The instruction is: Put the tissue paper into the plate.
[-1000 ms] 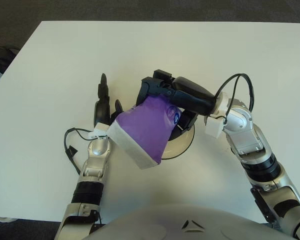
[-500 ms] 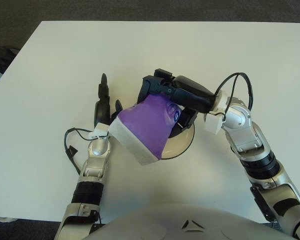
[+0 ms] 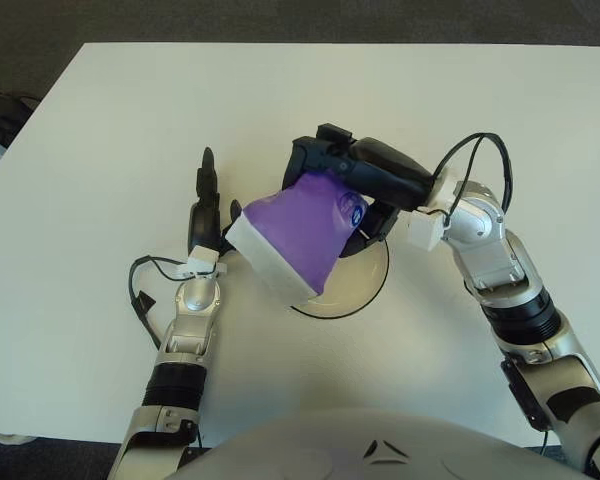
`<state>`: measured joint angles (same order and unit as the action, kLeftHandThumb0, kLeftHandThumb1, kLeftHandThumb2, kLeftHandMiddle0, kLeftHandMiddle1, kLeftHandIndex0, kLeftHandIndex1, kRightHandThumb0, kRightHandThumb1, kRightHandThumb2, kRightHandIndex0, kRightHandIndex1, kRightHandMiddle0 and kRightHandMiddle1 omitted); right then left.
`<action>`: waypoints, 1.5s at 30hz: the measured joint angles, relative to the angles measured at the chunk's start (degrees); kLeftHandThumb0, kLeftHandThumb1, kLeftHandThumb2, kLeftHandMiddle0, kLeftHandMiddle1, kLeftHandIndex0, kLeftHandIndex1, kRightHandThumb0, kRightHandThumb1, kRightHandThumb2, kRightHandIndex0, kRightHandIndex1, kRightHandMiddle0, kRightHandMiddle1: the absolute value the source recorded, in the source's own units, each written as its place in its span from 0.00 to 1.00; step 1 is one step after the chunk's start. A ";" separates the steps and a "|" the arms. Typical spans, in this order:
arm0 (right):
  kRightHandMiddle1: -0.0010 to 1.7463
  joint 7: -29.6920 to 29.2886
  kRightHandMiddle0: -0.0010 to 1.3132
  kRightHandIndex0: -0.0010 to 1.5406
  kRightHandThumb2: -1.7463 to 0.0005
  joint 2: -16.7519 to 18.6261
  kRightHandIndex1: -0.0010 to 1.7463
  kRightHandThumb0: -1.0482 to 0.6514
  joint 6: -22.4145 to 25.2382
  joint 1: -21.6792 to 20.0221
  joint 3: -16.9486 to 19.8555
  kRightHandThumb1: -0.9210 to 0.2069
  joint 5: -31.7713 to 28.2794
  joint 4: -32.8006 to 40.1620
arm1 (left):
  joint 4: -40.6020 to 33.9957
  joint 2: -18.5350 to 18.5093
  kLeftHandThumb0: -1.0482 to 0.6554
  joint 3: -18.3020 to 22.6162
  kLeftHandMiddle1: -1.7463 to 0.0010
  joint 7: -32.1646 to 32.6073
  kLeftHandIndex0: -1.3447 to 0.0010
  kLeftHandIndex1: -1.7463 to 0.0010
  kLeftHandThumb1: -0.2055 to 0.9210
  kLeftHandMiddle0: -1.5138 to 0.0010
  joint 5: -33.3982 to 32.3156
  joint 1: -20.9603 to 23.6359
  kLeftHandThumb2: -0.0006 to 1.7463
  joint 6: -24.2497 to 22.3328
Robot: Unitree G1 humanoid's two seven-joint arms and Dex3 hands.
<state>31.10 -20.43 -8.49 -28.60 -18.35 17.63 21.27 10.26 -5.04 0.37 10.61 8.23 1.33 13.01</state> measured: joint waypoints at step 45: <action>0.94 -1.64 0.42 0.53 0.23 -2.71 1.00 0.52 -2.18 -1.67 0.67 0.58 6.27 -5.48 | -2.05 0.69 0.12 0.11 0.99 -1.91 1.00 0.89 1.00 0.92 -3.26 -2.18 0.58 -1.24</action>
<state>29.46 -23.14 -10.67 -30.27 -17.68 23.90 15.79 8.22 -4.35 0.47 8.69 4.98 -0.85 11.78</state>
